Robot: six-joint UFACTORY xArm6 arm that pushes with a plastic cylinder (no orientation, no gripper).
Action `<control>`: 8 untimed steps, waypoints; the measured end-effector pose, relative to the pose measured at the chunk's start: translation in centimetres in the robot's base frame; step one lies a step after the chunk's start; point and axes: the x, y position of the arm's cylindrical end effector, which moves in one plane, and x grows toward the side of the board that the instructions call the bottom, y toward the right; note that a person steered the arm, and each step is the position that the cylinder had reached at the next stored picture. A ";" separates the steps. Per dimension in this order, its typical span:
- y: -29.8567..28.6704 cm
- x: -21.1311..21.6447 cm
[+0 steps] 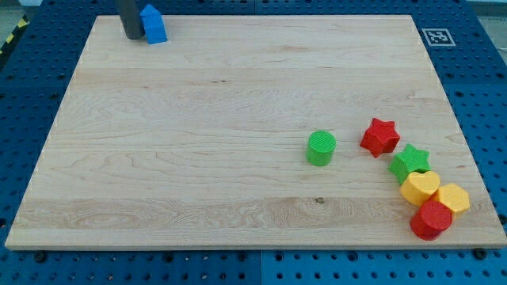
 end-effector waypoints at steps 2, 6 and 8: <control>2.3 5.8; 28.2 13.0; 28.2 13.0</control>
